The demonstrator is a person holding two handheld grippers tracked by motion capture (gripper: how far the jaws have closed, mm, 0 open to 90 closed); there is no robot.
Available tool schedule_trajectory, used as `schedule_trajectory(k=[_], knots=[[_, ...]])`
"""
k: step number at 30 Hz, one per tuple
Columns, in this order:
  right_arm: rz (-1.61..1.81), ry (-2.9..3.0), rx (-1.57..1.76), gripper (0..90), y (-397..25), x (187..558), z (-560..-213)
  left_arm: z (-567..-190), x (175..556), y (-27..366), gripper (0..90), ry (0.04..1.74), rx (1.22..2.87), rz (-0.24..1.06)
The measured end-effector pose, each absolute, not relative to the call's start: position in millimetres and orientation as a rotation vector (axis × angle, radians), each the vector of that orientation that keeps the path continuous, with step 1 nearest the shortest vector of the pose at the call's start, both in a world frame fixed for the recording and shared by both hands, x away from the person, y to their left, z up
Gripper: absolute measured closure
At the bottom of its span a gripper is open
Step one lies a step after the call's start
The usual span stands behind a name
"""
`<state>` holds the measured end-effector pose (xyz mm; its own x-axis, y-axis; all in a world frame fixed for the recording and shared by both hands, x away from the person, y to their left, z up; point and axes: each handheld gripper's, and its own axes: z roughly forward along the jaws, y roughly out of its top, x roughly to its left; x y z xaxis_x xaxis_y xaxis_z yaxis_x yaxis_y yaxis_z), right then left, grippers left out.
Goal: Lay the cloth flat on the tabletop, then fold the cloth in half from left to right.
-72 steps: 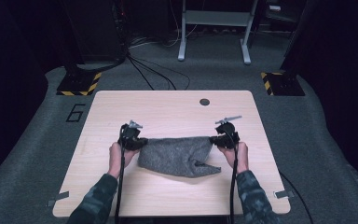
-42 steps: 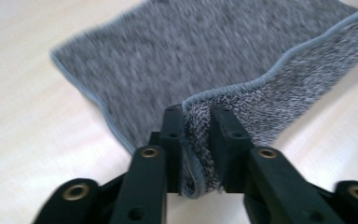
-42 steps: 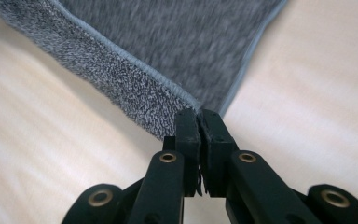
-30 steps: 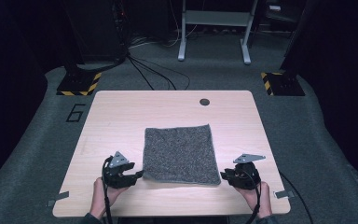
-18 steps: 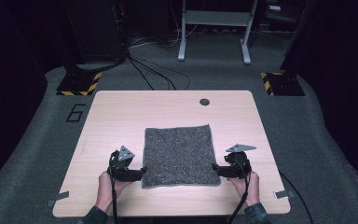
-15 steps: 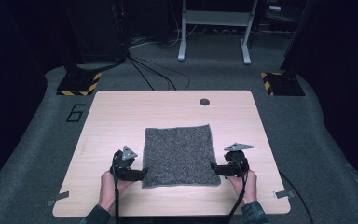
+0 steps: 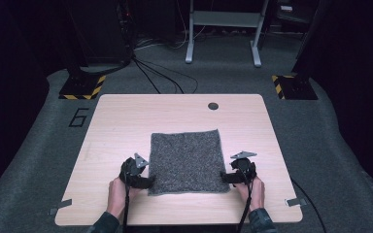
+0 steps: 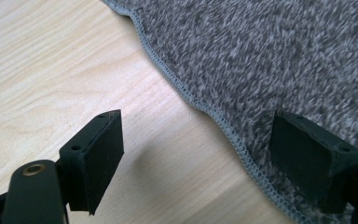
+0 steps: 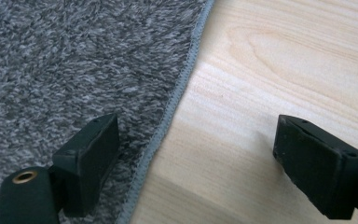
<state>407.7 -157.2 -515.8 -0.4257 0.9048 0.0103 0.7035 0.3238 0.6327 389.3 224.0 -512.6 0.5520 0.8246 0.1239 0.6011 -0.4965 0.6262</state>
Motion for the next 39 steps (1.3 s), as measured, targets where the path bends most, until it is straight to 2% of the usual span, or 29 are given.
schedule_trajectory(k=[24,32,39], knots=[[0.815,2.264,1.424,14.2,-159.2,399.3,-515.7,-510.8,389.1,230.1,15.5,1.172,2.245,0.524],[0.907,2.240,1.463,14.3,-168.3,395.5,-504.8,-499.6,395.2,239.8,12.8,1.190,2.187,0.508],[0.959,2.265,1.403,14.1,-154.2,387.4,-491.6,-489.1,410.3,246.4,11.0,1.197,2.157,0.478]])
